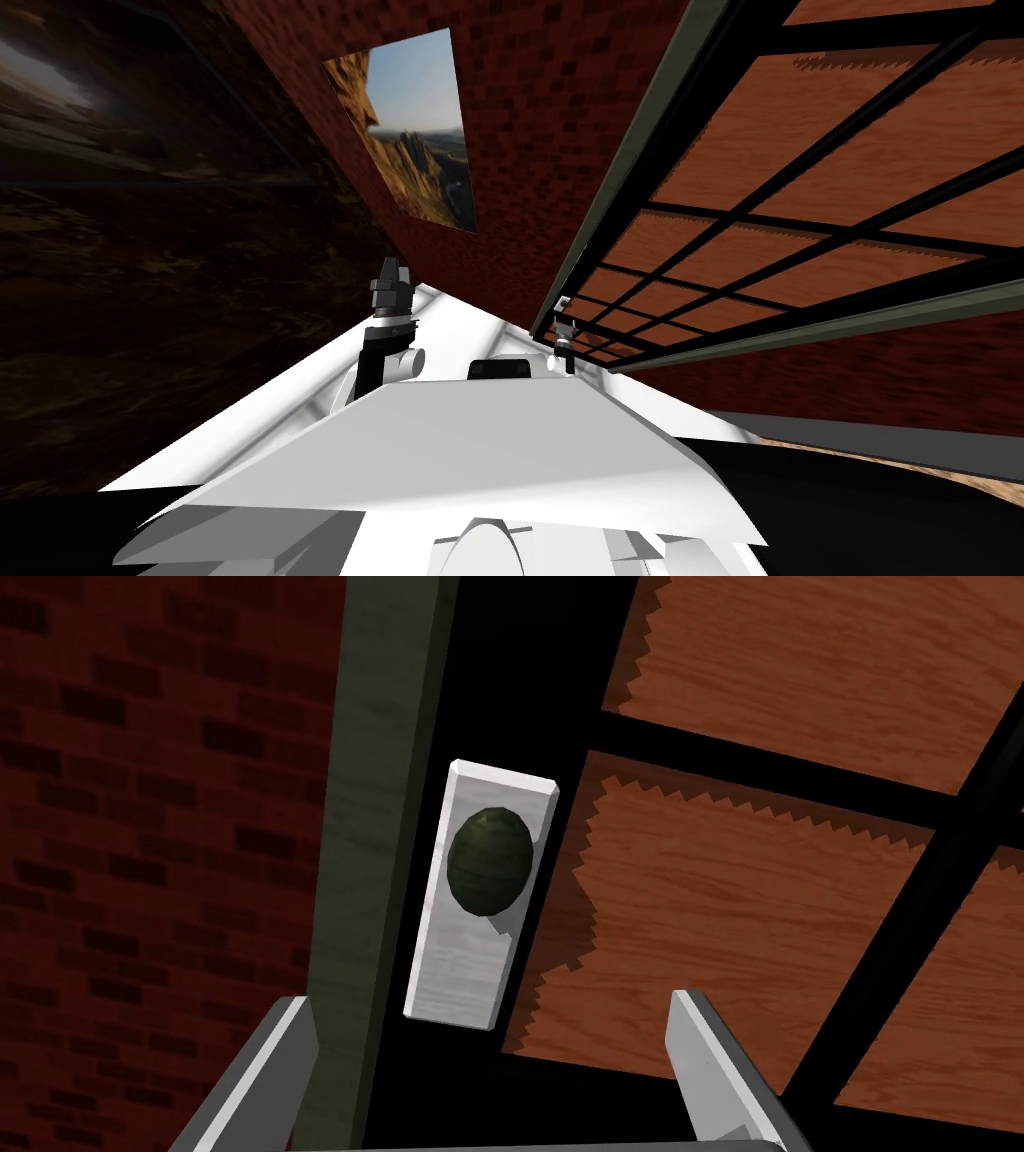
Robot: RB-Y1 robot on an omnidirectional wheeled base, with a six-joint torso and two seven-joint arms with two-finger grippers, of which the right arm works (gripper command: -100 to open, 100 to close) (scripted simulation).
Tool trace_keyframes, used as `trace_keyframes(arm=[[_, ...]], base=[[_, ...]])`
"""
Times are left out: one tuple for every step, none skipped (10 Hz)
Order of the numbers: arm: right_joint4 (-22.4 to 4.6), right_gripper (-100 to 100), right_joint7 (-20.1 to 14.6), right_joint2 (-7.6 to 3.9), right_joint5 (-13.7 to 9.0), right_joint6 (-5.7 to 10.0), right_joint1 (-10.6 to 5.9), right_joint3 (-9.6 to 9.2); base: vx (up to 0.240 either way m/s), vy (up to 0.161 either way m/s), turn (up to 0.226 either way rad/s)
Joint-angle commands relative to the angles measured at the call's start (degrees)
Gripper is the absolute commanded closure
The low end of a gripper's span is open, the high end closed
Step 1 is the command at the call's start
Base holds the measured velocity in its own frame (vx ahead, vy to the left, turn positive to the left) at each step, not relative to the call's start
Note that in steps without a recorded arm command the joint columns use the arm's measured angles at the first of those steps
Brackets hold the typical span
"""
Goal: Pull the door open
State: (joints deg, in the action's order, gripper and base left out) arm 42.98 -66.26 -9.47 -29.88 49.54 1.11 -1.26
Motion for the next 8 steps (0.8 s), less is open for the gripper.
trace_keyframes(arm=[[0.2, -100, -1.7, 0.12, -0.5, -0.21, -0.08, -0.17], [0.2, -100, -3.4, 0.26, -1.2, -0.38, -0.23, -0.43], [0.3, -100, -5.1, 0.39, -1.9, -0.54, -0.38, -0.68], [0.3, -100, -6.5, 0.50, -2.5, -0.68, -0.50, -0.88], [0.3, -100, -7.7, 0.59, -2.9, -0.79, -0.60, -1.05], [0.4, -100, -8.6, 0.66, -3.3, -0.88, -0.68, -1.18], [0.4, -100, -9.6, 0.73, -3.7, -0.97, -0.77, -1.32], [0.3, -100, -8.8, 0.72, -3.4, -0.89, -0.74, -1.23]], base=[[-0.043, -0.008, 0.014], [-0.037, -0.014, 0.018], [-0.051, -0.010, 0.038], [-0.053, -0.011, 0.033], [-0.050, -0.009, 0.024], [-0.043, -0.005, 0.020], [-0.033, -0.009, 0.017], [-0.014, -0.005, 0.004]])
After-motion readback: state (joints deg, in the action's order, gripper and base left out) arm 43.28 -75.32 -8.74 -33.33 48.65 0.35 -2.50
